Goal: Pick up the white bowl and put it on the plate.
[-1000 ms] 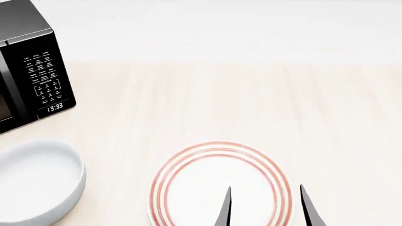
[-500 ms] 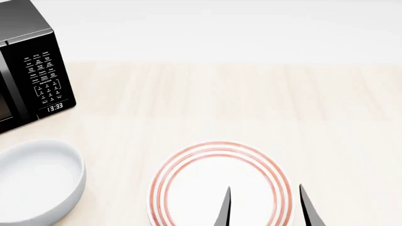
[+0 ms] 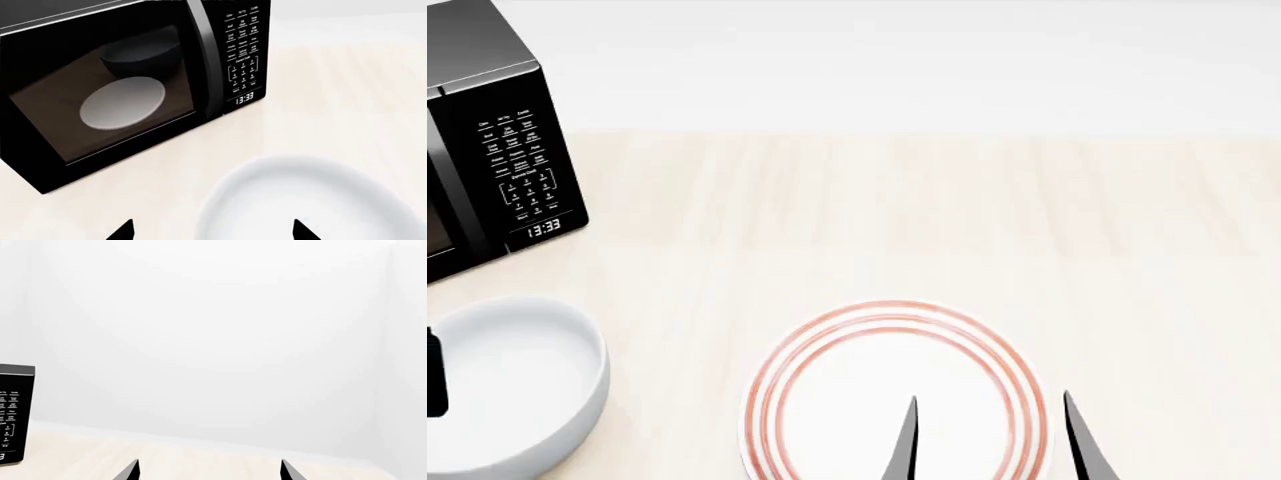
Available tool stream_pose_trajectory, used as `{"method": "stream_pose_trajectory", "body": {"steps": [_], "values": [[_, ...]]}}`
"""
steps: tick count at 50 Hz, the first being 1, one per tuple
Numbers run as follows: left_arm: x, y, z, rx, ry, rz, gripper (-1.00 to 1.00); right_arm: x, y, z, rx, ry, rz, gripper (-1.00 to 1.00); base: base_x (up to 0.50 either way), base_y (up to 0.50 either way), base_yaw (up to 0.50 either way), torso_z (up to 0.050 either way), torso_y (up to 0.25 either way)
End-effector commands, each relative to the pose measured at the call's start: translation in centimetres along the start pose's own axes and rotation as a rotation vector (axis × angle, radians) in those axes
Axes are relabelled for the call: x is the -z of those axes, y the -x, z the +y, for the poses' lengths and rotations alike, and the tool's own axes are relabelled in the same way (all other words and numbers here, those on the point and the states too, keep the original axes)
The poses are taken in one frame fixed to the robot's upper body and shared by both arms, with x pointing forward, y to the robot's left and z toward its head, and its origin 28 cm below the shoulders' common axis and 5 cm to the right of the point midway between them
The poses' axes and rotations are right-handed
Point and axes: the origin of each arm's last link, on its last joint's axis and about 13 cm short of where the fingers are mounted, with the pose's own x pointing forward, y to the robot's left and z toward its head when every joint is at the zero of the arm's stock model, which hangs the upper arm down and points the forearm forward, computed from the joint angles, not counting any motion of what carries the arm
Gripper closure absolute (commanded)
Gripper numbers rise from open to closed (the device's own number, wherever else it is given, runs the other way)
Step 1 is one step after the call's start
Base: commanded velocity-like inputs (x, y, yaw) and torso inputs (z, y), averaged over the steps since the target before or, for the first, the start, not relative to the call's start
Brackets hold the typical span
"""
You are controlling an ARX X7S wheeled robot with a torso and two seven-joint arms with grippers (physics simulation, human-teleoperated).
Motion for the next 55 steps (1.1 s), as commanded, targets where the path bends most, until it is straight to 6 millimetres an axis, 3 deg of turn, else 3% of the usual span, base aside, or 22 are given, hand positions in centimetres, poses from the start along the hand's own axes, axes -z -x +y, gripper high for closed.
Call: {"method": "stream_pose_trajectory", "body": {"steps": [1, 26, 49, 55], "values": [[1.0, -0.6, -0.5, 0.036, 0.072, 0.019, -1.00, 0.0, -0.2, -0.2, 0.010, 0.017, -0.007, -1.00, 0.00, 0.00, 0.00, 0.000, 0.000], [1.5, -1.0, -1.4, 0.022, 0.066, 0.027, -1.00, 0.1, -0.2, -0.1, 0.004, 0.015, -0.006, -1.00, 0.00, 0.00, 0.00, 0.000, 0.000], [2.3, -3.0, -1.3, 0.018, 0.061, 0.048, -1.00, 0.1, -0.2, -0.1, -0.001, 0.012, -0.005, -1.00, 0.00, 0.00, 0.00, 0.000, 0.000], [2.6, -2.6, -1.4, 0.005, 0.072, 0.051, -1.00, 0.1, -0.1, 0.1, -0.006, 0.011, -0.006, -1.00, 0.00, 0.00, 0.00, 0.000, 0.000]]}}
